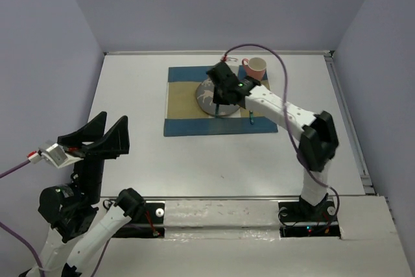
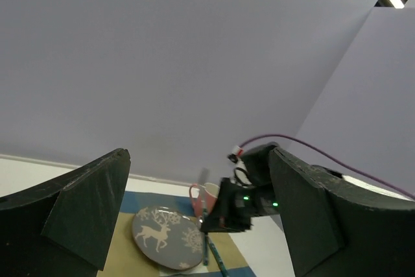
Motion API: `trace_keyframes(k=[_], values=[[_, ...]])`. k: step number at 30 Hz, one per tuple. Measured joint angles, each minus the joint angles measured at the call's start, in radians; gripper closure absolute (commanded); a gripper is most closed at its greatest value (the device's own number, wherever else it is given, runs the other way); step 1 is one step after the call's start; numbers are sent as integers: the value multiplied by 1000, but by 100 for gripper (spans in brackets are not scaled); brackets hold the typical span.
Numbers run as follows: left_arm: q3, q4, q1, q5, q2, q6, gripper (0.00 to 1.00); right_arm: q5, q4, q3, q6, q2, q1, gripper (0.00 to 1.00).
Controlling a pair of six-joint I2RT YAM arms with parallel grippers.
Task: Set the dinner table for one person
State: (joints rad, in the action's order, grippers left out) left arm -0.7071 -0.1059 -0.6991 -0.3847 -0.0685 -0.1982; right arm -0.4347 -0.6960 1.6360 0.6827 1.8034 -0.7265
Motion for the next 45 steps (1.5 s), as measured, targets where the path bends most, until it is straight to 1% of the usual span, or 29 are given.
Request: trace_keyframes(k=[1,6,10,13,18,24,31,40,45], values=[[0,1,0,-5,-7,1,1,22,21,103,-34,111,-23,100],[0,6,1,-16,-63,10,1,116,29,404,-122,430,-49,100],[1,10,8,-19,-99,12,1,204,20,558,-141,595,-39,100],[1,11,29,-16,-114,11,1,258,20,618,-140,652,-35,100],[1,11,58,-8,-129,11,1,314,28,628,-132,661,-32,100],[1,10,66,-4,-136,10,1,363,34,628,-101,661,-32,100],[1,10,66,2,-137,10,1,387,53,593,-66,661,-32,100],[1,10,66,10,-137,10,1,391,58,591,-42,661,-32,100],[1,10,66,11,-137,10,1,391,61,591,-39,666,-32,95]])
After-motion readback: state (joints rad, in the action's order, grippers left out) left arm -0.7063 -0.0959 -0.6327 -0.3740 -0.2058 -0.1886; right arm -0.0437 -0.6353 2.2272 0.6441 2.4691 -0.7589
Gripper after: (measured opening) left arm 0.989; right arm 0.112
